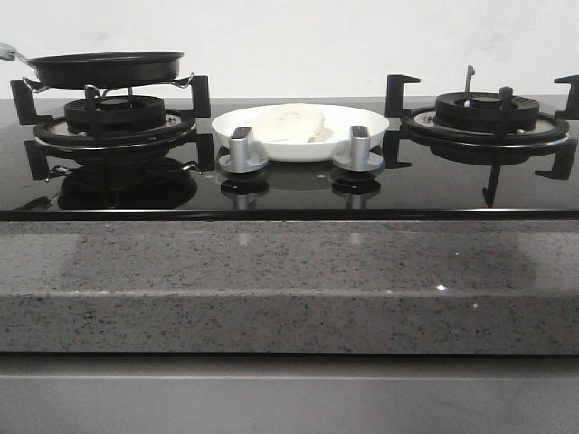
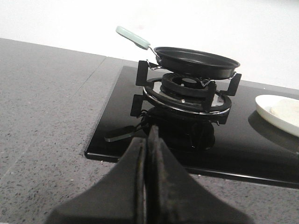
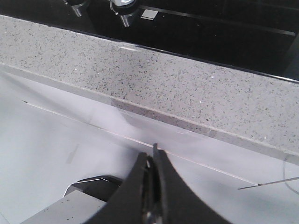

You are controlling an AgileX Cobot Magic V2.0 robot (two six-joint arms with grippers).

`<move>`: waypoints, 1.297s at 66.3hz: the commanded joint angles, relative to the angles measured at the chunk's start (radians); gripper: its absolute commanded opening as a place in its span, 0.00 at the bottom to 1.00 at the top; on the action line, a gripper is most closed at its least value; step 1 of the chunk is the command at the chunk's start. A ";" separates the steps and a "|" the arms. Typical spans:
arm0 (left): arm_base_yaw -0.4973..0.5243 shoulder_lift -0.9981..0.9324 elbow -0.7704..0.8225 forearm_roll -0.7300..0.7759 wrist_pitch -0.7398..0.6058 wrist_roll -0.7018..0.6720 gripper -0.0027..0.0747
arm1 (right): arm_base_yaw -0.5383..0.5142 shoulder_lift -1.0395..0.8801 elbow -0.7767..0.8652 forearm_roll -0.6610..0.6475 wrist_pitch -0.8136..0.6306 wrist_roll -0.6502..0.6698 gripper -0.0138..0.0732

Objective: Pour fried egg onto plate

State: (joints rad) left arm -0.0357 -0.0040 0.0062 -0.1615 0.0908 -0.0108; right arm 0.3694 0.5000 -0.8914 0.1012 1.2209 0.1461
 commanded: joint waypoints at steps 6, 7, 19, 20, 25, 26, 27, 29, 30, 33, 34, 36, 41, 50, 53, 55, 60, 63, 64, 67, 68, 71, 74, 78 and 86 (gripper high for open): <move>-0.007 -0.014 0.005 0.030 -0.121 -0.005 0.01 | -0.002 0.005 -0.021 -0.008 -0.050 -0.004 0.03; -0.008 -0.014 0.005 0.039 -0.123 -0.005 0.01 | -0.002 0.005 -0.021 -0.008 -0.050 -0.004 0.03; -0.028 -0.014 0.005 0.071 -0.123 -0.005 0.01 | -0.002 0.006 -0.021 -0.008 -0.050 -0.004 0.03; -0.028 -0.014 0.005 0.069 -0.123 -0.005 0.01 | -0.002 0.006 -0.021 -0.008 -0.050 -0.004 0.03; -0.028 -0.014 0.005 0.069 -0.123 -0.005 0.01 | -0.002 0.006 -0.021 -0.008 -0.050 -0.004 0.03; -0.028 -0.012 0.005 0.069 -0.123 -0.005 0.01 | -0.002 0.006 -0.021 -0.008 -0.050 -0.004 0.03; -0.028 -0.013 0.005 0.069 -0.123 -0.005 0.01 | -0.002 0.006 -0.021 -0.008 -0.050 -0.004 0.03; -0.028 -0.013 0.005 0.069 -0.123 -0.005 0.01 | -0.002 0.006 -0.021 -0.008 -0.050 -0.004 0.03; -0.028 -0.013 0.005 0.065 -0.123 -0.005 0.01 | -0.002 0.006 -0.021 -0.008 -0.050 -0.004 0.03; -0.028 -0.013 0.005 0.058 -0.130 -0.005 0.01 | -0.002 0.006 -0.021 -0.008 -0.050 -0.004 0.03; -0.028 -0.013 0.005 0.058 -0.130 -0.005 0.01 | -0.002 0.006 -0.021 -0.008 -0.050 -0.004 0.03; -0.028 -0.013 0.005 0.058 -0.130 -0.005 0.01 | -0.002 0.006 -0.021 -0.008 -0.050 -0.004 0.03; -0.028 -0.013 0.005 0.058 -0.128 -0.005 0.01 | -0.002 0.006 -0.021 -0.008 -0.050 -0.004 0.03; -0.028 -0.013 0.005 0.058 -0.128 -0.005 0.01 | -0.002 0.006 -0.021 -0.008 -0.050 -0.004 0.03; -0.028 -0.013 0.005 0.058 -0.128 -0.005 0.01 | -0.002 0.006 -0.021 -0.008 -0.050 -0.004 0.03; -0.028 -0.013 0.005 0.058 -0.128 -0.005 0.01 | -0.002 0.006 -0.021 -0.008 -0.050 -0.004 0.03; -0.028 -0.013 0.005 0.058 -0.128 -0.005 0.01 | -0.002 0.006 -0.021 -0.008 -0.050 -0.004 0.03; -0.028 -0.013 0.005 0.058 -0.128 -0.005 0.01 | -0.002 0.006 -0.021 -0.008 -0.050 -0.004 0.03; -0.028 -0.013 0.005 0.058 -0.128 -0.005 0.01 | -0.002 0.006 -0.021 -0.008 -0.050 -0.004 0.03; -0.028 -0.013 0.005 0.058 -0.128 -0.005 0.01 | -0.002 0.006 -0.021 -0.008 -0.050 -0.004 0.03; -0.028 -0.013 0.005 0.058 -0.128 -0.005 0.01 | -0.002 0.006 -0.021 -0.008 -0.050 -0.004 0.03; -0.028 -0.013 0.005 0.058 -0.128 -0.005 0.01 | -0.002 0.006 -0.021 -0.008 -0.050 -0.004 0.03; -0.028 -0.013 0.005 0.058 -0.128 -0.005 0.01 | -0.002 0.006 -0.021 -0.008 -0.050 -0.004 0.03; -0.028 -0.013 0.005 0.058 -0.128 -0.005 0.01 | -0.002 0.006 -0.021 -0.008 -0.050 -0.004 0.03; -0.028 -0.013 0.005 0.058 -0.128 -0.005 0.01 | -0.002 0.006 -0.021 -0.008 -0.050 -0.004 0.03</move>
State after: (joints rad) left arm -0.0544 -0.0040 0.0062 -0.0971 0.0480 -0.0108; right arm 0.3694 0.4984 -0.8914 0.0996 1.2209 0.1461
